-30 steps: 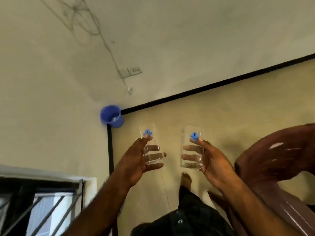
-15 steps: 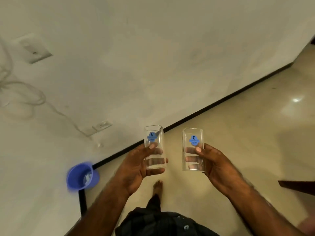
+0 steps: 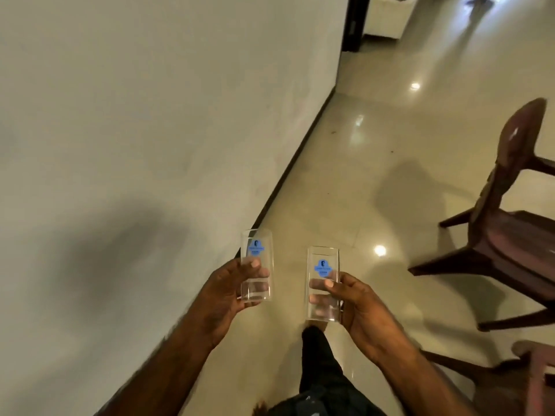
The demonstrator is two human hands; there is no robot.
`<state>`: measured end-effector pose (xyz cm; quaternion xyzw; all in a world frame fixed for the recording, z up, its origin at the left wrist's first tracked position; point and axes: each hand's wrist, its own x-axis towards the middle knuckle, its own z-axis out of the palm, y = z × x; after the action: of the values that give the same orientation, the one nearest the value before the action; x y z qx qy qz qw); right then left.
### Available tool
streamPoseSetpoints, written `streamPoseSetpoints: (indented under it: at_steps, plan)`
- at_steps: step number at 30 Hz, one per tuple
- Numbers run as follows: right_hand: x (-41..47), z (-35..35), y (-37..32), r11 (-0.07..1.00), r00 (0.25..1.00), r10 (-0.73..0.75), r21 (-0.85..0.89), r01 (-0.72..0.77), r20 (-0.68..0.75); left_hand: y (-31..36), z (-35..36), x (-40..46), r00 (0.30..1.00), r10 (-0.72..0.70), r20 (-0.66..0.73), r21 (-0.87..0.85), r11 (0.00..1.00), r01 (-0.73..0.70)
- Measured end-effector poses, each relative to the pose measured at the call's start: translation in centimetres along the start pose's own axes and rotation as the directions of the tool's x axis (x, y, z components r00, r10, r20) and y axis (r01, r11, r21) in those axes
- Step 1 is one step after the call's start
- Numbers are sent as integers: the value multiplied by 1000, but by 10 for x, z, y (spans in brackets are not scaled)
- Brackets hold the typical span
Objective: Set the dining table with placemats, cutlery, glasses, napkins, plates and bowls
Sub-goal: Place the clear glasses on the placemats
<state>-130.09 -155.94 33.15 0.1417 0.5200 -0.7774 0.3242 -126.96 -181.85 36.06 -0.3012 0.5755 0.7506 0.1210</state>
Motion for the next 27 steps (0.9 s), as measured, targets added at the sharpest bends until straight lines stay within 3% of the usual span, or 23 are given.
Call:
streamPoseSetpoints:
  at_steps: [5, 13, 20, 24, 27]
  plan:
    - [99, -42, -84, 998, 994, -9, 53, 15, -110, 70, 75, 118, 999, 14, 40, 26, 1000, -15]
    - [222, -106, -268, 990, 980, -141, 8, 143, -142, 175, 196, 266, 991, -7, 134, 53, 999, 0]
    - [333, -172, -368, 966, 934, -199, 102, 238, -297, 262, 290, 436, 962, -29, 272, 14, 1000, 26]
    - [387, -208, -425, 944, 900, -194, 175, 280, -391, 317, 357, 534, 919, -116, 377, 60, 993, 101]
    - [416, -237, -480, 918, 873, -228, 205, 340, -431, 362, 425, 598, 837, -196, 511, 162, 978, 130]
